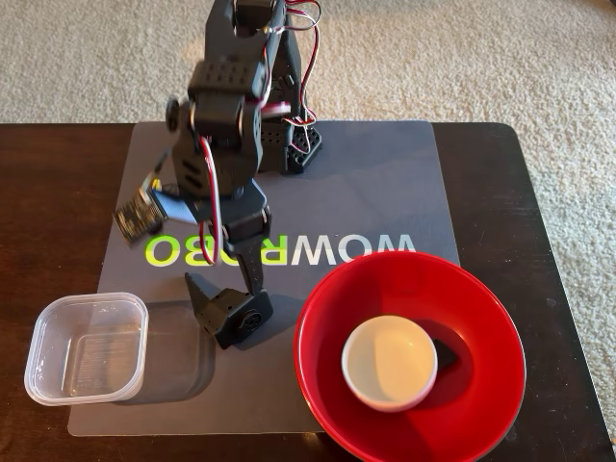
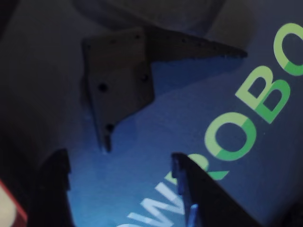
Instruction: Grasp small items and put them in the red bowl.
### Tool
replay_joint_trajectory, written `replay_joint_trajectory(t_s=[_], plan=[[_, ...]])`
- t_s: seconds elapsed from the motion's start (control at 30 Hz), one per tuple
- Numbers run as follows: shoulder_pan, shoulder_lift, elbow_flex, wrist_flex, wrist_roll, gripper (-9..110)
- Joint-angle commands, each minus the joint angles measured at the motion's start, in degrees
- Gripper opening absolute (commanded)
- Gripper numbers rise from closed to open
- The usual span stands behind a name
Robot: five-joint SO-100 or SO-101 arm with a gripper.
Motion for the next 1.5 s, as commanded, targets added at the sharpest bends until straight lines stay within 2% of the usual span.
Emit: replay_joint_trajectory(t_s=[0.0,0.37,0.47,0.5,0.53,0.9,1.17,1.3,1.47], plan=[[2.55,-1.05,1.41,-2.02,4.31,28],[8.35,-13.8,-3.34,-7.12,7.82,28],[8.0,-14.33,-3.87,-7.21,6.59,15],[7.73,-14.33,-3.96,-7.21,5.98,5],[7.65,-14.33,-3.96,-7.21,5.36,0],[4.13,-5.45,-2.55,-4.04,2.11,0],[-7.65,9.32,-6.33,5.71,-2.9,0],[-18.28,9.23,-16.52,13.97,-8.44,0],[-29.09,2.02,-36.65,21.36,-14.33,0]])
